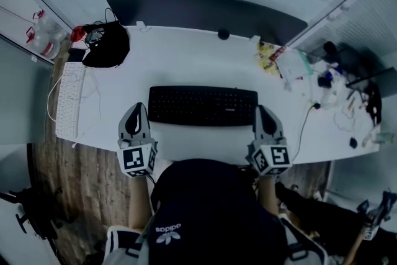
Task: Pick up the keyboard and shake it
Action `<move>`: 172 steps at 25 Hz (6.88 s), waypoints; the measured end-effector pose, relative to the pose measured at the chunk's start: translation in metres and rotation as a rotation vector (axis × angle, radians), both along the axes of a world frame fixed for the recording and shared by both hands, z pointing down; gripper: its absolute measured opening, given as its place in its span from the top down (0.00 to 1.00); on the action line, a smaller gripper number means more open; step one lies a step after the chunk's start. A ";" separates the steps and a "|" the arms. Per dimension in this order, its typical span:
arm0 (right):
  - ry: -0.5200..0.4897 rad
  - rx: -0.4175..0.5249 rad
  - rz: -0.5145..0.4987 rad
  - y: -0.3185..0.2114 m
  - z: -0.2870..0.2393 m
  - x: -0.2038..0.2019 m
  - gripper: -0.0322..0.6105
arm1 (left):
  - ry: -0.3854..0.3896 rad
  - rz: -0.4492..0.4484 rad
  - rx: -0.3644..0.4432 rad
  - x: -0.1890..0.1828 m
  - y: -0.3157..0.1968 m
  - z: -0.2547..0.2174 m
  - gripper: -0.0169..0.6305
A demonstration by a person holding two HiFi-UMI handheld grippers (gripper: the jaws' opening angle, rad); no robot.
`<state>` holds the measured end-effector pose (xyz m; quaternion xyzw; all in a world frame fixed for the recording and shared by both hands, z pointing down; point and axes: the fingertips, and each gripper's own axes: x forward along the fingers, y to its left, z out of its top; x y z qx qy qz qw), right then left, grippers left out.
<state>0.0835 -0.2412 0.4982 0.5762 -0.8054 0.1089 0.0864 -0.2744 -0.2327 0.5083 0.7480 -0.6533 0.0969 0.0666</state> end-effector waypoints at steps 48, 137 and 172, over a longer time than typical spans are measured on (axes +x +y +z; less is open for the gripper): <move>0.028 -0.325 -0.003 -0.059 0.115 0.037 0.66 | 0.161 0.092 -0.573 -0.002 -0.034 0.186 0.67; 0.164 0.488 -0.125 -0.018 -0.214 -0.006 0.63 | 0.476 0.163 0.226 -0.019 -0.040 -0.050 0.66; 0.128 0.459 -0.069 -0.033 -0.203 0.012 0.65 | 0.495 0.178 0.213 -0.020 -0.052 -0.065 0.66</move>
